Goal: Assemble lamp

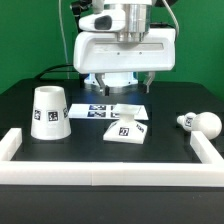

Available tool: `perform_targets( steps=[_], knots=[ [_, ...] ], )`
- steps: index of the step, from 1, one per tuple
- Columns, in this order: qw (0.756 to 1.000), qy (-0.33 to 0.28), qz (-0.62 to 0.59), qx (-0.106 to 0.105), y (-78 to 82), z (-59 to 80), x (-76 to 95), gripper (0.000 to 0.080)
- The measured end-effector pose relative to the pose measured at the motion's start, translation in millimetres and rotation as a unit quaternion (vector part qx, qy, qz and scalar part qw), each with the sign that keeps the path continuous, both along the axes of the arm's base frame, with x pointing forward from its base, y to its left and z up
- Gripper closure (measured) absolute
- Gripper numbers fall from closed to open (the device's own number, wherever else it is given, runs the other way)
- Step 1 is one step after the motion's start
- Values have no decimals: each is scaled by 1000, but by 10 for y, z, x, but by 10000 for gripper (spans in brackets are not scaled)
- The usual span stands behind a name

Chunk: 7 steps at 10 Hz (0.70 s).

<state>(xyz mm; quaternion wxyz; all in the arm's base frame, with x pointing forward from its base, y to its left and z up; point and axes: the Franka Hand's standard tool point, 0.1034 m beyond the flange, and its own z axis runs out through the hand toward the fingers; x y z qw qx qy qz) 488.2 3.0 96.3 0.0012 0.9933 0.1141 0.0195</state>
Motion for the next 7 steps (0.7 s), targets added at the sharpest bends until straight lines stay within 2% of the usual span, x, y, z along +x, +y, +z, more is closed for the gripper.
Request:
perform_targets(
  steps=[1,3,7],
  knots=[
    [999,3,-44,11,-4,-21,-7,100],
    [996,3,-85,16,28,-21,-6,100],
    [972,13,-230,35,62,-72,-38,100]
  ],
)
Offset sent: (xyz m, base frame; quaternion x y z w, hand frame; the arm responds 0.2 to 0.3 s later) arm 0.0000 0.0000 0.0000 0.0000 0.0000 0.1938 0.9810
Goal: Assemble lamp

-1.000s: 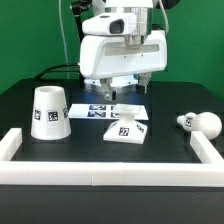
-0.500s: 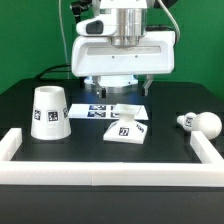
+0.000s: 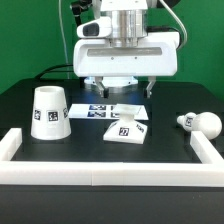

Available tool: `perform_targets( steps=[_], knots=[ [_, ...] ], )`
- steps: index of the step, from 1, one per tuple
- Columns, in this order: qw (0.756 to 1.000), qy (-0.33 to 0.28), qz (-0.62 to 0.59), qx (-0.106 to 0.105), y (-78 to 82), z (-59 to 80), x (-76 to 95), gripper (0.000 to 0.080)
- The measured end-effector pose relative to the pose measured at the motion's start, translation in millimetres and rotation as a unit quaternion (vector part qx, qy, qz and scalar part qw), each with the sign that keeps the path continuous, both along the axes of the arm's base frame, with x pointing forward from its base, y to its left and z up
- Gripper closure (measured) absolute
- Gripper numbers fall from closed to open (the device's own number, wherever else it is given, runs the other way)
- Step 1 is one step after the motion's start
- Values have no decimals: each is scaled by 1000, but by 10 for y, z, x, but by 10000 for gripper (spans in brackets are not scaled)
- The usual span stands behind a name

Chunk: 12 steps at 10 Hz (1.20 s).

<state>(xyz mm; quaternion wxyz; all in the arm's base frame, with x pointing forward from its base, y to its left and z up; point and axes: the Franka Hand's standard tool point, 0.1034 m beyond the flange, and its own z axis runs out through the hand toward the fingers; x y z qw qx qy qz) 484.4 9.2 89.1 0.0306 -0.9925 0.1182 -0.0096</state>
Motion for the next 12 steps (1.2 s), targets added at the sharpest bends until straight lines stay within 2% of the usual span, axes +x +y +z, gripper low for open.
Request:
perform_targets(
  steps=[12],
  knots=[
    [1000,-7,-2,-4,34,-395,-203,100]
  ],
)
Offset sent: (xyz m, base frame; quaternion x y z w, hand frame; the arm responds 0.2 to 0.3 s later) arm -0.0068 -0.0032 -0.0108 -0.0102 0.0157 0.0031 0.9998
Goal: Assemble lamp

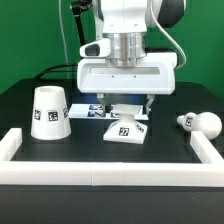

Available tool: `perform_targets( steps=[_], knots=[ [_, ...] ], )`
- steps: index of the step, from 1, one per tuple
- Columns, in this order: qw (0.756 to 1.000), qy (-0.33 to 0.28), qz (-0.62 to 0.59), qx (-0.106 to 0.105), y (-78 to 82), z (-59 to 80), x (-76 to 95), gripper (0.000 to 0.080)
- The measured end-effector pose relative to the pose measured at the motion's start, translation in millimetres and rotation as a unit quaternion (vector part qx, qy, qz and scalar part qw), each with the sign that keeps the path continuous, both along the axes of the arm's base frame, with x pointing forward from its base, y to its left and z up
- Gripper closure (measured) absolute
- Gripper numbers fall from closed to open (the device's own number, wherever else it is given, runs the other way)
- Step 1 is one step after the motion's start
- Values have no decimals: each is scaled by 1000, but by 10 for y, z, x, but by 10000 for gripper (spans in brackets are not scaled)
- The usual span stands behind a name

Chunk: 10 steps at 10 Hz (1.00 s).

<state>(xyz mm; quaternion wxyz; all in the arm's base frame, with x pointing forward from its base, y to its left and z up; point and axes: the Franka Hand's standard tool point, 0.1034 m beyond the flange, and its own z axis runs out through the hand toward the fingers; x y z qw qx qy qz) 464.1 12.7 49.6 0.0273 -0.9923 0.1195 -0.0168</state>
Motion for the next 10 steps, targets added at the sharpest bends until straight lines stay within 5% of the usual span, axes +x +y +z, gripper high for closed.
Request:
perform_targets(
  steps=[1,2,10],
  knots=[
    [1000,0,4,0,-1,-5,-3,100],
    [1000,1,5,0,2,-4,-3,234],
    [998,-3,60,-1,67,45,116,265]
  ],
)
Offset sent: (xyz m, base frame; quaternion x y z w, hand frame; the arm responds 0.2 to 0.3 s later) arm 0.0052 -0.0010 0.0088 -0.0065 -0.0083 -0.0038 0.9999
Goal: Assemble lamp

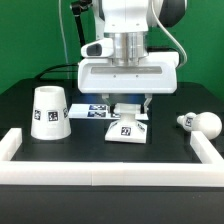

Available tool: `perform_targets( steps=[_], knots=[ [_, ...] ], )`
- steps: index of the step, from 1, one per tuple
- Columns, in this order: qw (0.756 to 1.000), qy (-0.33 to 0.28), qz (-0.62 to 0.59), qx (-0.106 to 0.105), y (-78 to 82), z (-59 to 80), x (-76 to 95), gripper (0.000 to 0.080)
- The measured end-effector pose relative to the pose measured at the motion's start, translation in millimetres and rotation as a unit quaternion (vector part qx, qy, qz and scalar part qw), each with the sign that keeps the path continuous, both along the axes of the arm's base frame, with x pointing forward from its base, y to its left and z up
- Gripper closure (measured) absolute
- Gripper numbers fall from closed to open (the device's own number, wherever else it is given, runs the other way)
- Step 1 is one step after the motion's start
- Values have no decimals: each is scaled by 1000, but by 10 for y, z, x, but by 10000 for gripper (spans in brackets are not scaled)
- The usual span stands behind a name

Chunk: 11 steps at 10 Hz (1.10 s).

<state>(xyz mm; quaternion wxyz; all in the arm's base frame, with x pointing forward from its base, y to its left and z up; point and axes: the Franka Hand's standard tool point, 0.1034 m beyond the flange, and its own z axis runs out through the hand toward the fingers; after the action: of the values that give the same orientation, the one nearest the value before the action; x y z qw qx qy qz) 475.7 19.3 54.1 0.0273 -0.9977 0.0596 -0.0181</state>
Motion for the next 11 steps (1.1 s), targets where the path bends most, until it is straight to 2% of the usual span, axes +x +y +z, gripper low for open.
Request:
perform_targets(
  steps=[2,6,7,11],
  knots=[
    [1000,0,31,2,104,-18,204,265],
    [999,-13,49,12,360,-23,759,264],
    [998,-14,53,13,405,-20,824,263],
    [998,-13,52,13,390,-24,806,263]
  ],
)
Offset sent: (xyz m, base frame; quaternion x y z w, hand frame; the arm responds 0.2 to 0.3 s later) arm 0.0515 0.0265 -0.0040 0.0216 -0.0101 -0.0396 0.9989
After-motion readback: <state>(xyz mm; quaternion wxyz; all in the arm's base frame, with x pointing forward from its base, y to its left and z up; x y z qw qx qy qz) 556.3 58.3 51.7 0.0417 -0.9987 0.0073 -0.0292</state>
